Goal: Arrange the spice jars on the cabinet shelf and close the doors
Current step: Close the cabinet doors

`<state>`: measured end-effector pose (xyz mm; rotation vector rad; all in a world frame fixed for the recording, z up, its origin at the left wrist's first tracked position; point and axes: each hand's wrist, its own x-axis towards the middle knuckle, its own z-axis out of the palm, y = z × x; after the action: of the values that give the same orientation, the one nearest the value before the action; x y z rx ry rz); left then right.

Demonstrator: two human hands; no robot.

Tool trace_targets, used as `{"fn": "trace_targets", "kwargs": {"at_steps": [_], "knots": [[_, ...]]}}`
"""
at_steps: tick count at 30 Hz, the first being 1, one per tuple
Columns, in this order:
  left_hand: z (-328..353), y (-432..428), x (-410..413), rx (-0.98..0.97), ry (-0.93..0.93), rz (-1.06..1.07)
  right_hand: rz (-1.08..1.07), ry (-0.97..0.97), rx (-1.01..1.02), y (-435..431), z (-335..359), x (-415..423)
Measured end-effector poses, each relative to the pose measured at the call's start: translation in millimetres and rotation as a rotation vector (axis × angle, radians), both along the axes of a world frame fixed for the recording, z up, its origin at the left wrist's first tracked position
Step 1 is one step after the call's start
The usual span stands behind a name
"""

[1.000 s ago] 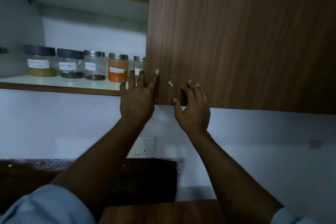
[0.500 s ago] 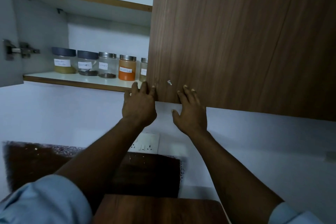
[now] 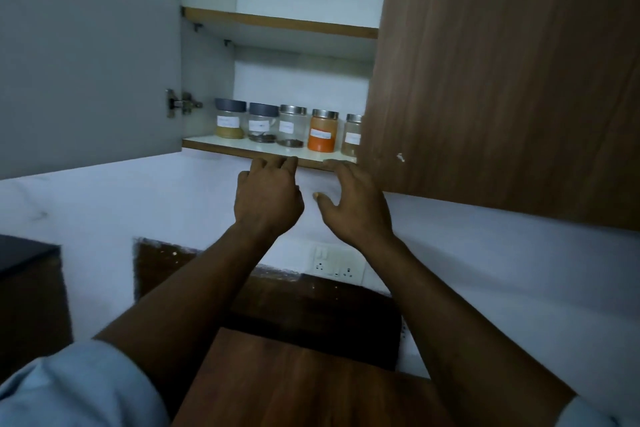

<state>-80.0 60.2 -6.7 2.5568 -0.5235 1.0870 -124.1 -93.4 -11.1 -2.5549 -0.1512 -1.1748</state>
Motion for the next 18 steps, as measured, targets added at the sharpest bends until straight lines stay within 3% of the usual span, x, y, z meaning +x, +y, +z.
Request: {"fn": "trace_targets", "kwargs": {"at_steps": [10,15,18], "knots": [[-7,226,-35,-0.414,-0.2,0.156,0.336,-0.069,-0.224,241,23,10],[-2,307,-58,-0.35,-0.47,0.206,0.461,-0.116,-0.214,334,27,5],[4,341,-69,-0.371,-0.52,0.323,0.504,-0.142,-0.185,368,26,1]]}}
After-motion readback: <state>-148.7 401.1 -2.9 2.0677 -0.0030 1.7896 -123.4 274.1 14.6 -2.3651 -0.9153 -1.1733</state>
